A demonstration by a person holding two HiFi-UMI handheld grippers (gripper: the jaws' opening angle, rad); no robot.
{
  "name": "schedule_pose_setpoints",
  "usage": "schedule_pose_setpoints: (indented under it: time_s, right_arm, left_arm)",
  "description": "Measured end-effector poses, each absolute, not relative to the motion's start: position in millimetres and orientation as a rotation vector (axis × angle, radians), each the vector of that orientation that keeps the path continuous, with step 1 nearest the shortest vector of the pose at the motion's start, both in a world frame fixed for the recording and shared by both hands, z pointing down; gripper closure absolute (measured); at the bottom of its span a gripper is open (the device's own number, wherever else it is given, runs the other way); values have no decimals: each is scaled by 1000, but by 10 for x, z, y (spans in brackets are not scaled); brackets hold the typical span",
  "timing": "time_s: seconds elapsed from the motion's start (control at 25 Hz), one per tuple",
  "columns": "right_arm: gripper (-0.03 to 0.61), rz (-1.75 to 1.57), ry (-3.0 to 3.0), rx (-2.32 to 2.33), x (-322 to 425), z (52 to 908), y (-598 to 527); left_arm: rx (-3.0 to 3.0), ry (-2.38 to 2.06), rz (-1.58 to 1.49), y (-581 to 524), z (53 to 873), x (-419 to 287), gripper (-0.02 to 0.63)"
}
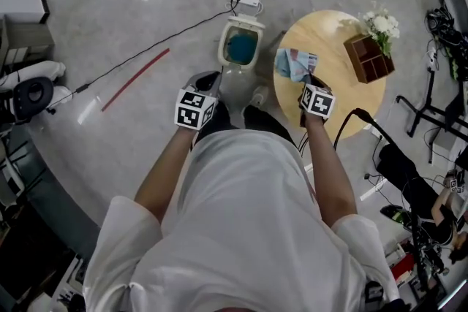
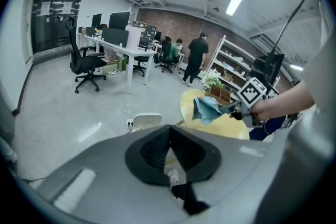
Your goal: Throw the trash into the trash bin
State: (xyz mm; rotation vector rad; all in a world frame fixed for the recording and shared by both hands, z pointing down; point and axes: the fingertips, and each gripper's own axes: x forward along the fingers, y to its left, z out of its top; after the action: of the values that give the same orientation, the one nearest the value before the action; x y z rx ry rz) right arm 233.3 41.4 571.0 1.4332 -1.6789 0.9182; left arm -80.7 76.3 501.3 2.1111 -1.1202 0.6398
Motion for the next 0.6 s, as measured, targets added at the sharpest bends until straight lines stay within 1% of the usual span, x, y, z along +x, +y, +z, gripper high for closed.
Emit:
schedule_pose_setpoints:
  time_s: [0.6]
  right_arm:
    - [575, 857, -1760, 1281, 1508, 5765, 251]
  left_arm:
    - [2030, -1208, 599, 881, 5100, -1353, 611]
